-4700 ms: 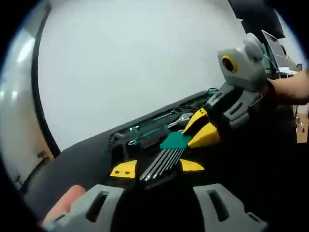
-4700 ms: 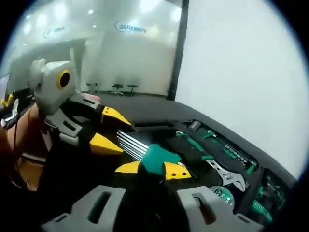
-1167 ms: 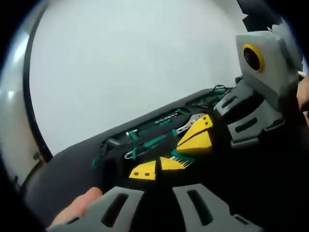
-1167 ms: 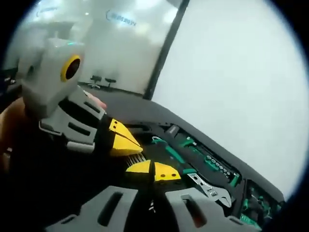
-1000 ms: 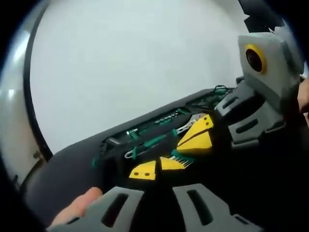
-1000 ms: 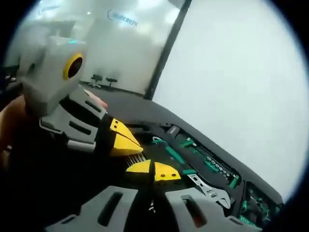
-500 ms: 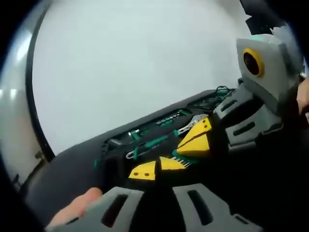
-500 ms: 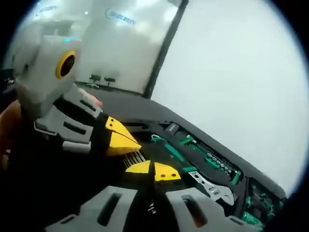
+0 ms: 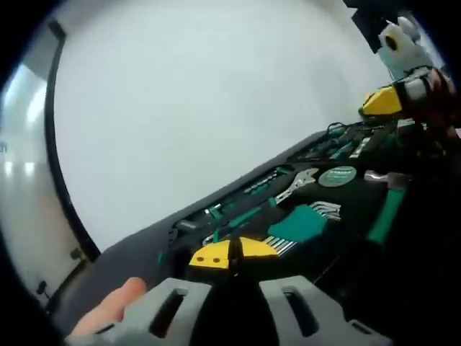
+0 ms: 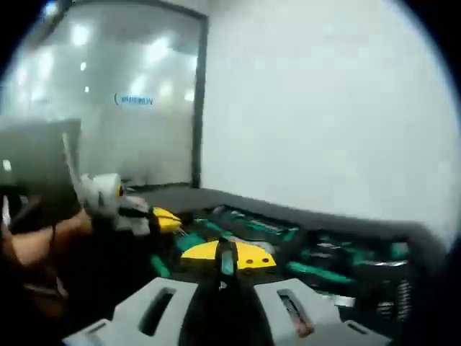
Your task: Pick up the tools and put them into their designated positions in the toolbox.
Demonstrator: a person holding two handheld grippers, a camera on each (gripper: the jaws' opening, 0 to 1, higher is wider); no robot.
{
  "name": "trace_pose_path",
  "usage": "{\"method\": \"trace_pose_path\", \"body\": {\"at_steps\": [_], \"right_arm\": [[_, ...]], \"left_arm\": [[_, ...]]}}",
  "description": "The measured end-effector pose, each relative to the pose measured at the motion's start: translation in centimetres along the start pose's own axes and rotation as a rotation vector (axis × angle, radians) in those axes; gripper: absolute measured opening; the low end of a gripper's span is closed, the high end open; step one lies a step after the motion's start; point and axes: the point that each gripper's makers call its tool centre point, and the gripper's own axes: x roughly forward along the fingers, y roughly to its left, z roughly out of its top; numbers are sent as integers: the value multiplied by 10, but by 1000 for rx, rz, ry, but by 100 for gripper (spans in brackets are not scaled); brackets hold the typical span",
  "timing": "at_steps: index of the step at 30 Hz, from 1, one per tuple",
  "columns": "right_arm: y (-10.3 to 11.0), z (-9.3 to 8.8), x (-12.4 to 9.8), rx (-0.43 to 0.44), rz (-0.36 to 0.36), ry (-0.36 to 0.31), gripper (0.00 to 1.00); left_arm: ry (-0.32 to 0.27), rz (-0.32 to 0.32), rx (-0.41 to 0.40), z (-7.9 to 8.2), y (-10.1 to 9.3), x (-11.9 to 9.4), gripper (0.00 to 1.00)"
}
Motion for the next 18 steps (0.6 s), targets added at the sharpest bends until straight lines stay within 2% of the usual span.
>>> {"method": "trace_pose_path", "body": {"at_steps": [1, 2, 3, 5, 6, 7, 8, 9, 14, 18], "right_arm": [[-2, -2, -5, -127, -21, -34, 5], [-1, -3, -11, -240, -46, -35, 5], [2, 3, -15, -326, -69, -77, 5], [4, 24, -26, -417, -159, -222, 4], [10, 30, -25, -508, -165, -215, 3], [12, 37, -29, -525, -200, -221, 3], [12, 42, -35, -474, -239, -270, 2], [11, 38, -34, -481, -218, -249, 1], [11, 4, -18, -363, -104, -102, 1], [8, 14, -26, -385, -130, -145, 2]], "left_arm": [[-6, -1, 16, 1, -1, 0, 0], [-6, -2, 16, 1, 0, 1, 0], [-2, -1, 10, 0, 1, 1, 0], [9, 1, -9, -1, 3, 2, 0], [11, 2, -11, -2, 3, 2, 0], [12, 7, -10, -2, 4, 3, 0], [8, 13, 0, -2, 4, 3, 0], [3, 18, 15, -2, 4, 3, 0], [5, 5, 10, 0, 1, 2, 0], [12, 6, 11, 1, 1, 1, 0]]}}
